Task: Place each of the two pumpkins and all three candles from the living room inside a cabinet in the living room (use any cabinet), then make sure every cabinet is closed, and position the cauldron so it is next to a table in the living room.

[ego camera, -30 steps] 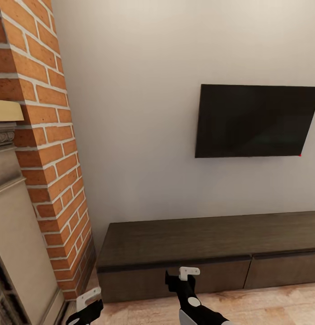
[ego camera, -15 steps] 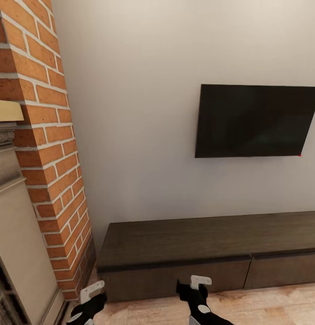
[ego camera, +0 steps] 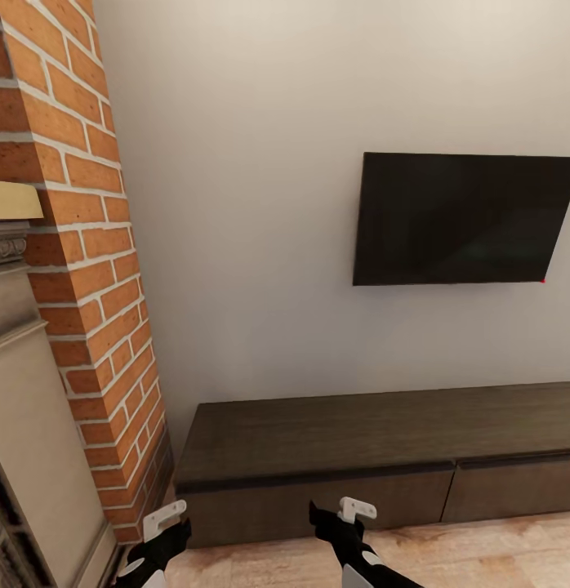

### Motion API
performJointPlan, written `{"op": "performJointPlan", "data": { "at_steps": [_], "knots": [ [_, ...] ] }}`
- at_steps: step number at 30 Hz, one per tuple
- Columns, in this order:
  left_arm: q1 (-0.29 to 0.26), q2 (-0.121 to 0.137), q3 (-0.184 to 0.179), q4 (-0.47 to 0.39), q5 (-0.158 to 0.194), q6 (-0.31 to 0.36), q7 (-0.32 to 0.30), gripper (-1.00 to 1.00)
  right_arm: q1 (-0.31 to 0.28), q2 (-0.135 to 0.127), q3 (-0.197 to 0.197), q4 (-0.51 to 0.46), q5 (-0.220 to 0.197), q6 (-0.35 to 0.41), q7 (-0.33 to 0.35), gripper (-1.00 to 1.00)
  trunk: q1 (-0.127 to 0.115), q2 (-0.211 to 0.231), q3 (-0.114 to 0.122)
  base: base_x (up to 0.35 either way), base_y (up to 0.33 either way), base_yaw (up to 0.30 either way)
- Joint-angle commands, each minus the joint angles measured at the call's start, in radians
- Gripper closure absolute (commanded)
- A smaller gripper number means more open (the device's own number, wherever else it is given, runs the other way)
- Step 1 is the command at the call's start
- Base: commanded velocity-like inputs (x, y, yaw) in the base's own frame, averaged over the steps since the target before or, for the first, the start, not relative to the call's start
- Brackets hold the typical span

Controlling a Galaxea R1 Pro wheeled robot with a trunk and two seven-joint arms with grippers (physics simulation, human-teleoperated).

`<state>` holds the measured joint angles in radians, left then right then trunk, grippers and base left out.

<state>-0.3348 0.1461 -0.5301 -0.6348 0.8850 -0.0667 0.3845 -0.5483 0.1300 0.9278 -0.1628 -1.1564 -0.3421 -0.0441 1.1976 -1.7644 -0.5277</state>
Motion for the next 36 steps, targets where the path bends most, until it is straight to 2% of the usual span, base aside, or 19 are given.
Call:
{"op": "performJointPlan", "data": {
  "at_steps": [1, 6, 13, 19, 36],
  "knots": [
    [-0.001, 0.001, -0.008, 0.0, 0.011, -0.007, 0.007, -1.0, -0.001, 0.0, 0.009, 0.0, -0.007, -0.003, -0.005, -1.0, 0.0, -0.001, -0.001, 0.0, 0.0, 0.0],
    [0.0, 0.003, -0.008, 0.001, 0.011, -0.008, 0.007, -1.0, -0.001, 0.0, 0.008, 0.0, -0.007, -0.003, -0.003, -1.0, 0.0, -0.001, -0.001, 0.0, 0.027, 0.0],
    [0.0, 0.005, -0.008, 0.001, 0.012, -0.008, 0.007, -1.0, -0.001, 0.0, 0.008, -0.001, -0.008, -0.003, 0.002, -1.0, 0.0, -0.001, 0.0, 0.0, 0.233, -0.038],
    [-0.001, 0.005, -0.008, 0.001, 0.01, -0.01, 0.007, -1.0, -0.001, 0.0, 0.008, -0.001, -0.008, -0.003, 0.001, -1.0, 0.0, -0.001, 0.005, 0.0, 0.201, -0.225],
    [-0.001, -0.006, -0.01, 0.001, 0.01, -0.006, 0.007, -1.0, -0.001, 0.0, 0.008, -0.001, -0.007, -0.002, 0.0, -1.0, 0.0, -0.001, 0.019, 0.0, 0.01, -0.242]
  ]
}}
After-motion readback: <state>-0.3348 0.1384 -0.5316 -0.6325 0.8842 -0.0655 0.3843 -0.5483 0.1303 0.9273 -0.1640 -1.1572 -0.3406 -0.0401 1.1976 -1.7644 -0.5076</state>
